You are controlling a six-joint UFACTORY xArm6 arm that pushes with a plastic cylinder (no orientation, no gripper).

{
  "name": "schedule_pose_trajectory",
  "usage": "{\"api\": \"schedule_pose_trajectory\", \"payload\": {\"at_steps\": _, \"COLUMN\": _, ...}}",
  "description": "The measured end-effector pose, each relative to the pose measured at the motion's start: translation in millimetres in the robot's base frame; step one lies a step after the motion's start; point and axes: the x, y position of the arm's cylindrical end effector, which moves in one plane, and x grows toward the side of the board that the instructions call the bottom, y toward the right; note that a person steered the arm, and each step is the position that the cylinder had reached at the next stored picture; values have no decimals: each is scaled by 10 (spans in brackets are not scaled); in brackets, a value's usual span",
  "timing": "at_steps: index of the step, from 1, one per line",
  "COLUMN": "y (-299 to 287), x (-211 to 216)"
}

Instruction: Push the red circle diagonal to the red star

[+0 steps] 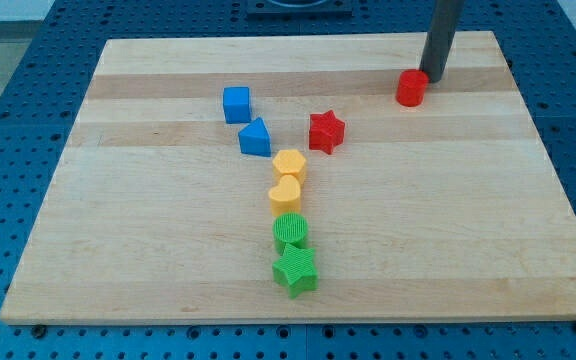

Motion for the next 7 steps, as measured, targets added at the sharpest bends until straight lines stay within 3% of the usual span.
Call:
{"api": "schedule_pose_trajectory", "payload": {"at_steps": 2, "y": 11, "x": 299}}
{"api": "schedule_pose_trajectory", "payload": {"at_steps": 7, "y": -531, "x": 307}}
